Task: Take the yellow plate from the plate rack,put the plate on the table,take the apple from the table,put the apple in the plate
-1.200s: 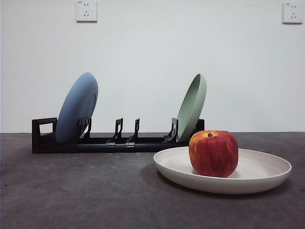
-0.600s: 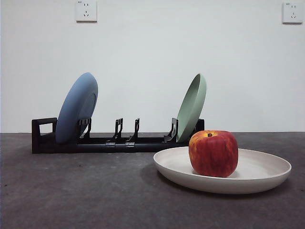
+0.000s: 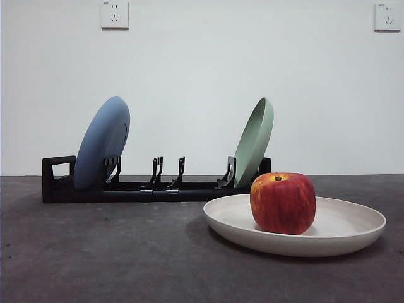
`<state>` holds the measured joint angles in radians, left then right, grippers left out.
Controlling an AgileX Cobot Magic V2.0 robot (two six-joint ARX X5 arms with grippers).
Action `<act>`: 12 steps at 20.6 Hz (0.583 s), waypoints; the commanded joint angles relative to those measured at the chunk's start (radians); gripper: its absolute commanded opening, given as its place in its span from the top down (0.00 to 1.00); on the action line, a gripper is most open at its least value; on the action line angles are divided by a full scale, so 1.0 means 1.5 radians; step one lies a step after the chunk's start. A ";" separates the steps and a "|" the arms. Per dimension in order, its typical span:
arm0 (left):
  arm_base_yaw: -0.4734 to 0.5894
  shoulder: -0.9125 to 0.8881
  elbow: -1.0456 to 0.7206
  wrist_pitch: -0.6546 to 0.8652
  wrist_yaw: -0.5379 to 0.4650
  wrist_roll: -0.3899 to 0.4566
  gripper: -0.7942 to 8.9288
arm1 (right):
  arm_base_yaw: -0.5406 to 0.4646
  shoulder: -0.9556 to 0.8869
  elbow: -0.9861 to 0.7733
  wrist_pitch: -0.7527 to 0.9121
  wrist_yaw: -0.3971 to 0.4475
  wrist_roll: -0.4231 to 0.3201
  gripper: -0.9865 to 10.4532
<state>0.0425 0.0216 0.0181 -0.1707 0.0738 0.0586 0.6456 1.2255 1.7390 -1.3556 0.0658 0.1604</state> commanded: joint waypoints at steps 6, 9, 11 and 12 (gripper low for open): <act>-0.002 0.001 -0.007 0.005 0.003 -0.004 0.92 | -0.124 -0.091 -0.054 0.086 0.125 -0.077 0.90; -0.002 0.001 -0.007 0.005 0.003 -0.004 0.92 | -0.259 -0.219 -0.272 0.364 0.047 -0.078 0.90; -0.002 0.001 -0.007 0.005 0.003 -0.004 0.92 | -0.353 -0.326 -0.464 0.542 -0.037 -0.078 0.90; -0.002 0.001 -0.007 0.005 0.003 -0.004 0.92 | -0.392 -0.381 -0.561 0.611 -0.062 -0.076 0.90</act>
<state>0.0425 0.0235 0.0181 -0.1707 0.0738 0.0586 0.0654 0.6754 0.9882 -0.4816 -0.0170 0.0521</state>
